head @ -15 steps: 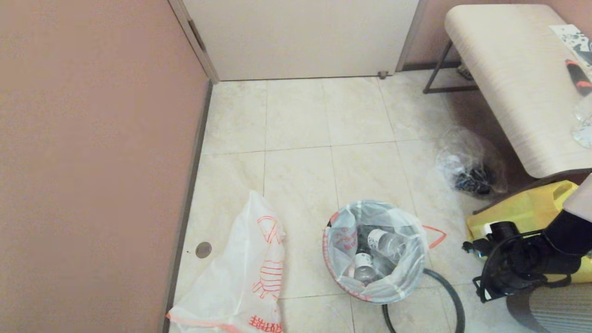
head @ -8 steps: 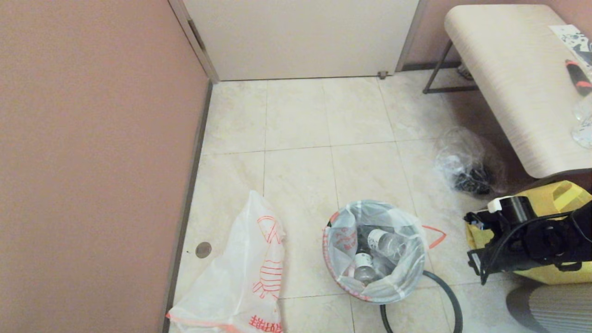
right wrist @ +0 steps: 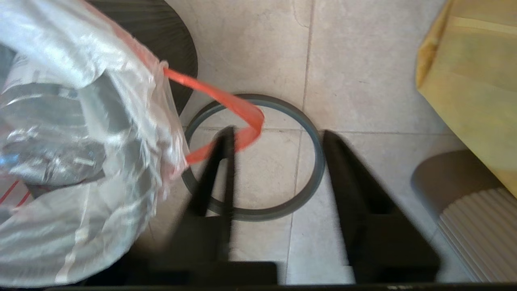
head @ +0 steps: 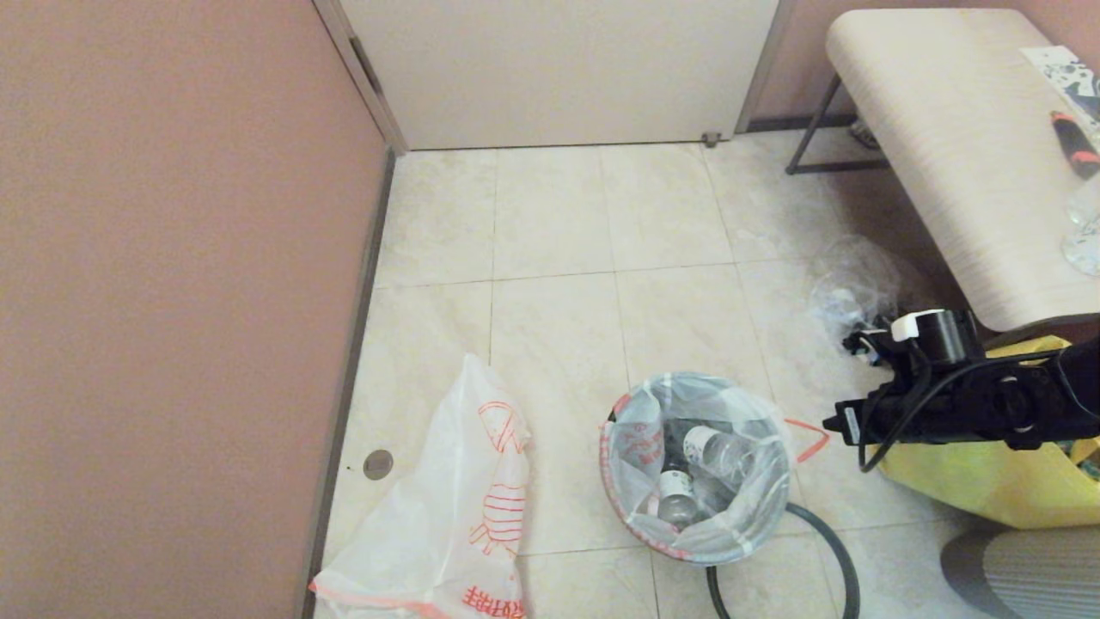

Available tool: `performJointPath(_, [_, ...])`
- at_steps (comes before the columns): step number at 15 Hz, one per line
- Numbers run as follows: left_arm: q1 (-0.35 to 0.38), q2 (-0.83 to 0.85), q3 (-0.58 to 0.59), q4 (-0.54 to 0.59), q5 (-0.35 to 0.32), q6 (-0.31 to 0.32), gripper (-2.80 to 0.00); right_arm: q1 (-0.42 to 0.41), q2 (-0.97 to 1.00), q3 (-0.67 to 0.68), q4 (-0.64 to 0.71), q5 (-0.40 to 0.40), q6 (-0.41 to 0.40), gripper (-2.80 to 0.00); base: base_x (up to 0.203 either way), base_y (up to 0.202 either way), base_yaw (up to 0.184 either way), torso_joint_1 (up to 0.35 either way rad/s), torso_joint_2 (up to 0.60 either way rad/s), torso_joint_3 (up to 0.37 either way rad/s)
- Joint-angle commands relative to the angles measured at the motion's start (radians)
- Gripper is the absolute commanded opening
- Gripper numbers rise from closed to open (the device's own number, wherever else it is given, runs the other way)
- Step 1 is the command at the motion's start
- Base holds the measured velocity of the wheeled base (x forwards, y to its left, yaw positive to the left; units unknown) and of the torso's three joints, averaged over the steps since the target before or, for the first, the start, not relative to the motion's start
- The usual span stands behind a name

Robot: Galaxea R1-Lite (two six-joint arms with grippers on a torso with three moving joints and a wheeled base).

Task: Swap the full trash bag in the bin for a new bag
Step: Place the trash bag on the floor

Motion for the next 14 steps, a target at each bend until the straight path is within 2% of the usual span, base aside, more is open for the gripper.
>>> performJointPath(1, [0.0,0.0,0.005,-0.001,0.0,0.0,-2.8,0.0,0.054,-0.022,-0.004,0.0,-0.001,0.0,0.0,0.0,0.0,0.0,0.0,0.0])
performJointPath(6, [0.0,0.0,0.005,-0.001,-0.001,0.0,-2.8,0.012,0.147,-0.055,-0.012,0.006,0.006,0.0,0.0,0.0,0.0,0.0,0.0,0.0])
performJointPath(11, [0.0,0.0,0.005,-0.001,-0.001,0.0,-2.8,0.012,0.258,-0.162,-0.014,0.005,0.064,0.0,0.0,0.0,0.0,0.0,0.0,0.0])
performJointPath(12, [0.0,0.0,0.005,-0.001,-0.001,0.0,-2.8,0.012,0.269,-0.187,-0.012,0.004,0.072,-2.8,0.0,0.0,0.0,0.0,0.0,0.0])
performJointPath(14, [0.0,0.0,0.005,-0.001,-0.001,0.0,-2.8,0.014,0.261,-0.19,-0.01,0.005,0.076,-2.8,0.0,0.0,0.0,0.0,0.0,0.0])
